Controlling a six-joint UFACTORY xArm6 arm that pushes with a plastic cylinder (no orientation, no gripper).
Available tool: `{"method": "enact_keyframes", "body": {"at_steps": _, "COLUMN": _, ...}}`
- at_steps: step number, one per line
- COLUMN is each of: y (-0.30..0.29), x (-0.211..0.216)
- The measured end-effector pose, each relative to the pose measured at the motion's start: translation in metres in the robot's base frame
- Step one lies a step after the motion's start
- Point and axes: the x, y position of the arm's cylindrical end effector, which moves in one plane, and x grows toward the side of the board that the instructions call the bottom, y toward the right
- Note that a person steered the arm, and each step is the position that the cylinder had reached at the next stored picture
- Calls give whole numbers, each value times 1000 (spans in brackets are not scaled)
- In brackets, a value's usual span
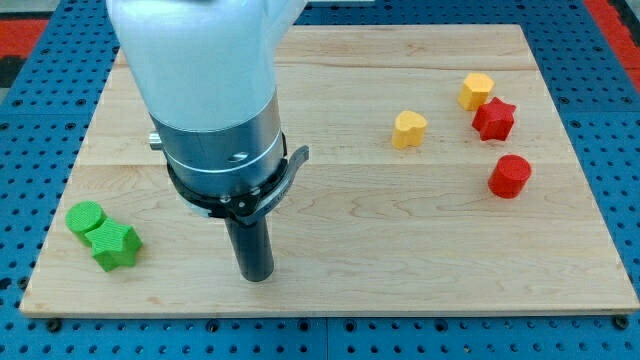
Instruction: Move red star to the top center
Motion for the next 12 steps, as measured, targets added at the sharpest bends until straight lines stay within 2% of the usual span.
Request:
{"method": "enact_keyframes", "body": {"at_steps": 6, "y": 17, "x": -3}}
{"method": "enact_keyframes", "body": {"at_steps": 7, "y": 48, "x": -6}}
{"method": "enact_keyframes", "body": {"at_steps": 8, "y": 166, "x": -21}}
{"method": "enact_keyframes", "body": {"at_steps": 9, "y": 238, "x": -21}}
{"method": "enact_keyframes", "body": {"at_steps": 10, "y": 317, "x": -65}}
{"method": "enact_keyframes", "body": {"at_steps": 11, "y": 345, "x": -108}}
{"method": "enact_keyframes", "body": {"at_steps": 12, "y": 324, "x": -182}}
